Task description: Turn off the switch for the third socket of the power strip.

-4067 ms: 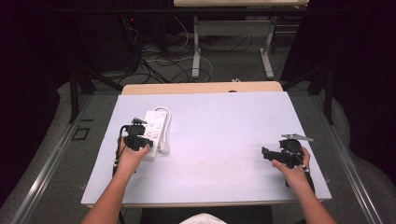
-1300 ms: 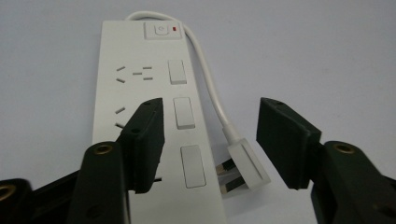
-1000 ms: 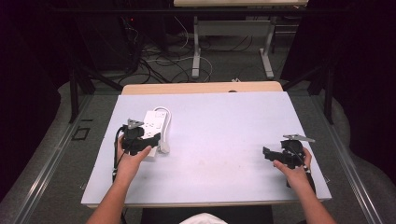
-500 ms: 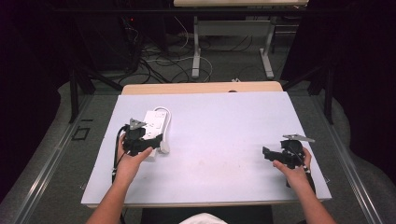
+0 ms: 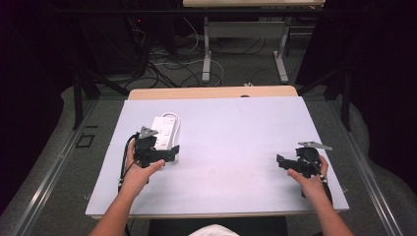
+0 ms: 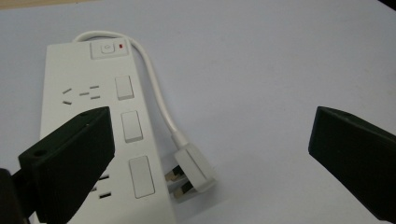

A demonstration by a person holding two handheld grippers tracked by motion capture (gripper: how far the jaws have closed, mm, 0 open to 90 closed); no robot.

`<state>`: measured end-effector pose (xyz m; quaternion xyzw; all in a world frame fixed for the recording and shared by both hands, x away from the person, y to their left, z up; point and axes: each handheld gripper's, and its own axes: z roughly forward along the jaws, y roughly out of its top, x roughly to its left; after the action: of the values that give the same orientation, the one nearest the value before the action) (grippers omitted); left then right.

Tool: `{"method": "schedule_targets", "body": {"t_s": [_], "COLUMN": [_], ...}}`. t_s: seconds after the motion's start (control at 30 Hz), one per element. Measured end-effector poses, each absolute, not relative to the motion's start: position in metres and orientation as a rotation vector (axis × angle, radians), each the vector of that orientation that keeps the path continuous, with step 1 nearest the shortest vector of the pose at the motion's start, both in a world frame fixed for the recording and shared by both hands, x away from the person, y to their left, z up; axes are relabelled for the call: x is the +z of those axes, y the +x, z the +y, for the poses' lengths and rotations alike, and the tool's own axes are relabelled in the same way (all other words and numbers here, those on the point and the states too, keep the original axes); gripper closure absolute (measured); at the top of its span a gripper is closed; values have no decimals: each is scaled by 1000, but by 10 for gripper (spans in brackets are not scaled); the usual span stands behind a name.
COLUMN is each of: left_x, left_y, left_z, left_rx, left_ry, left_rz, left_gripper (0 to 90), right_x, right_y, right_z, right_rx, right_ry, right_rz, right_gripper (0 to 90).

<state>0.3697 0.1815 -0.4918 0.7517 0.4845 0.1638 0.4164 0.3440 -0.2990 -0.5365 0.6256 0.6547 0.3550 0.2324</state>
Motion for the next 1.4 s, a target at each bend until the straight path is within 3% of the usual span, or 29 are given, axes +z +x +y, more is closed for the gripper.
{"method": "schedule_targets", "body": {"t_s": [1.4], "left_x": [-540], "left_y": [345], "left_z": [140], "left_rx": [354], "left_ry": [2004], "left_rz": [1015], "left_gripper": [2], "right_x": [-538], "right_y": [343], "right_z": [-296], "right_rx": [989], "right_ry": [1689], "right_rz": [1822], "right_gripper": [64]}}
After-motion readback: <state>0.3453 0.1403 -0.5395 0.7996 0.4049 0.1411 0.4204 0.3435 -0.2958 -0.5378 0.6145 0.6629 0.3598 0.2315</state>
